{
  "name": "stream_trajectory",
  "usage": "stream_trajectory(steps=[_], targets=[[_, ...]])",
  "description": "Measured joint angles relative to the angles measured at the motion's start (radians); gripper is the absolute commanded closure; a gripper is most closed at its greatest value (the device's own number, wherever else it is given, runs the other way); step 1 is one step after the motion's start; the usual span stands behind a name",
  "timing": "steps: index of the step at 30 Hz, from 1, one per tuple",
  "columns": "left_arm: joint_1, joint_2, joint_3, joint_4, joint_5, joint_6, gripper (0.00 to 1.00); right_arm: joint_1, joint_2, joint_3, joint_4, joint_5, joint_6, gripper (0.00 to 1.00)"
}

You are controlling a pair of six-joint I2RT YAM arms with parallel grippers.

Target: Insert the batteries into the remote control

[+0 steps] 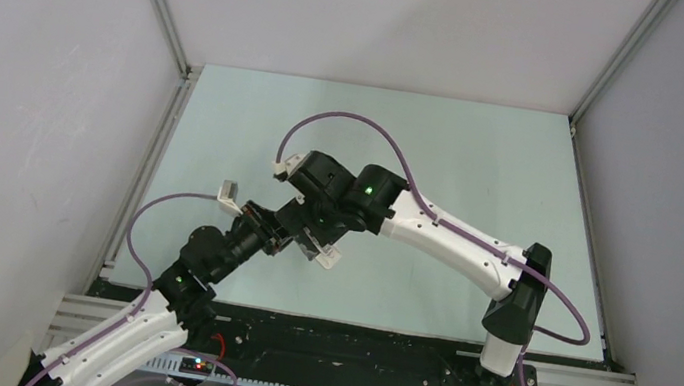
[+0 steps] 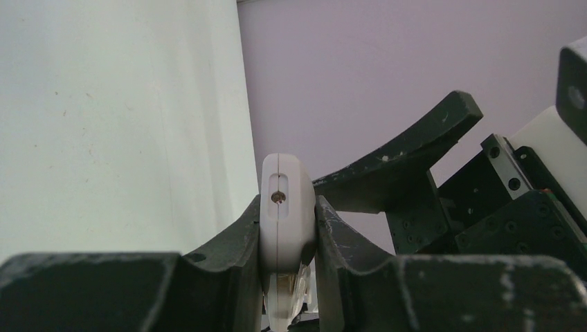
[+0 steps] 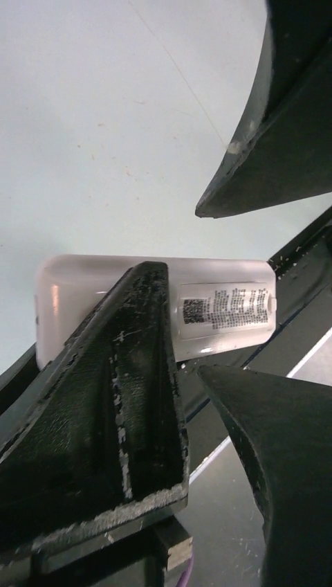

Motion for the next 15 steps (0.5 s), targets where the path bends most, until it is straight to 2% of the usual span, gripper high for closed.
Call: stream_trajectory(steps=[3, 7, 9, 12, 15], targets=[[0.0, 0.0, 0.0, 0.008, 0.0, -0.001, 0.91, 0.003, -0.006, 0.0, 0.031, 0.0, 0.001, 0.16], [0.0, 0.0, 0.0, 0.009, 0.0, -0.008, 0.91, 0.005, -0.046, -0.011, 0.079, 0.008, 0.027, 0.02], [0.0, -0.002, -0.005, 0.016, 0.0, -0.009, 0.91, 0.001, -0.106, -0.061, 0.135, 0.013, 0.051, 0.01], [0.0, -0.01, -0.017, 0.017, 0.0, -0.01, 0.91, -0.036, -0.271, -0.231, 0.259, 0.01, 0.113, 0.01], [0.0, -0.018, -0.02, 0.016, 0.0, -0.011, 0.91, -0.132, -0.489, -0.472, 0.43, -0.017, 0.207, 0.0]])
